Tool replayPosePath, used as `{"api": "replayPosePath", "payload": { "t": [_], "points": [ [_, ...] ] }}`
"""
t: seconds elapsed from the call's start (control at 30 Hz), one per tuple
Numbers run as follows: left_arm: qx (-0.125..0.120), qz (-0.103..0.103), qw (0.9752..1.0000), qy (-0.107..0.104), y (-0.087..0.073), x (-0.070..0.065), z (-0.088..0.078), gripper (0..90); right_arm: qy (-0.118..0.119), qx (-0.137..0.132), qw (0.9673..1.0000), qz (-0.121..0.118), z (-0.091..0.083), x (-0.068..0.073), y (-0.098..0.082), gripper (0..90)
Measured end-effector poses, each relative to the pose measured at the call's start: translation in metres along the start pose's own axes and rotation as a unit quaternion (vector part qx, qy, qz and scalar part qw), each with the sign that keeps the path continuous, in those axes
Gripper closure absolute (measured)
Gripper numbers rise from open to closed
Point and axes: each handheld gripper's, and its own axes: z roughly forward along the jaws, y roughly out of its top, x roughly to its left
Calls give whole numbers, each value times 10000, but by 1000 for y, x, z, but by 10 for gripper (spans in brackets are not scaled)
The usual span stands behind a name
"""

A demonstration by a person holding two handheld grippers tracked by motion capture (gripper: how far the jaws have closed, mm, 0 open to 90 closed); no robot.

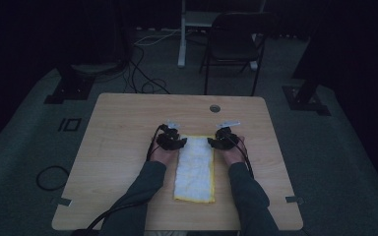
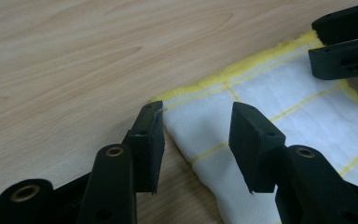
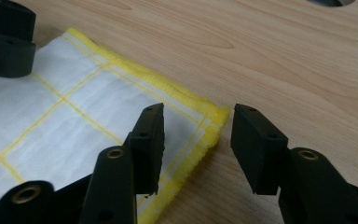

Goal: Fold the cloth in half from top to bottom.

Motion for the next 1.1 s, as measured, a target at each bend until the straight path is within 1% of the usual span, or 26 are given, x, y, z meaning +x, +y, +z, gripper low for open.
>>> {"api": "replayPosePath", "payload": {
  "t": [0.1, 0.13, 0.17, 0.23, 0.37, 0.43, 0.5, 0.57, 0.6, 0.63, 0.67, 0.7, 0.77, 0.8, 0.83, 0.87, 0.93, 1.03, 1.1],
  "points": [
    [89, -23, 9999, 115, 0, 0, 7, 546, 44, 31, 9999, 118, 4, -1, 0, 523],
    [121, -39, 9998, 124, 0, 0, 9, 545, 75, 23, 9998, 166, 5, -2, 0, 515],
    [115, -39, 9998, 130, 0, 1, 10, 541, 124, 19, 9997, 215, 7, -2, 0, 506],
    [78, -59, 9999, 142, 0, 1, 11, 535, 131, 34, 9996, 247, 8, -2, 1, 490],
    [83, -9, 9998, 170, 0, 2, 12, 538, 97, 80, 9998, 183, 12, 1, 4, 467],
    [118, 88, 9996, 248, 1, 0, 12, 546, 85, 109, 9998, 138, 13, 3, 5, 462],
    [159, 143, 9996, 207, 2, -2, 13, 587, 104, 128, 9998, 80, 14, 5, 6, 465],
    [196, 188, 9995, 186, 3, -3, 13, 640, 46, 160, 9998, -76, 14, 9, 6, 475],
    [205, 196, 9995, 143, 3, -3, 13, 658, 44, 165, 9998, -116, 14, 9, 6, 488],
    [205, 196, 9995, 143, 3, -3, 13, 685, 44, 165, 9998, -116, 14, 9, 6, 488],
    [215, 186, 9996, 38, 3, -2, 13, 685, 61, 163, 9998, -135, 14, 10, 6, 502],
    [226, 157, 9996, -18, 3, -1, 13, 746, 68, 188, 9997, -153, 14, 10, 6, 525],
    [245, 14, 9996, -145, 4, 2, 12, 791, 80, 206, 9996, -174, 13, 11, 7, 563],
    [245, 14, 9996, -145, 4, 2, 12, 809, 105, 215, 9996, -173, 13, 12, 7, 582],
    [236, -205, 9991, -301, 3, 8, 12, 822, 112, 221, 9995, -172, 13, 12, 7, 605],
    [245, -216, 9989, -329, 3, 9, 12, 832, 143, 225, 9995, -165, 13, 12, 7, 636],
    [279, -178, 9990, -314, 4, 9, 12, 839, 169, 241, 9994, -178, 12, 13, 7, 677],
    [289, -207, 9989, -307, 5, 8, 12, 851, 232, 261, 9993, -165, 12, 13, 7, 745],
    [290, -185, 9990, -290, 5, 8, 12, 854, 255, 278, 9992, -160, 12, 14, 8, 784]
  ]
}}
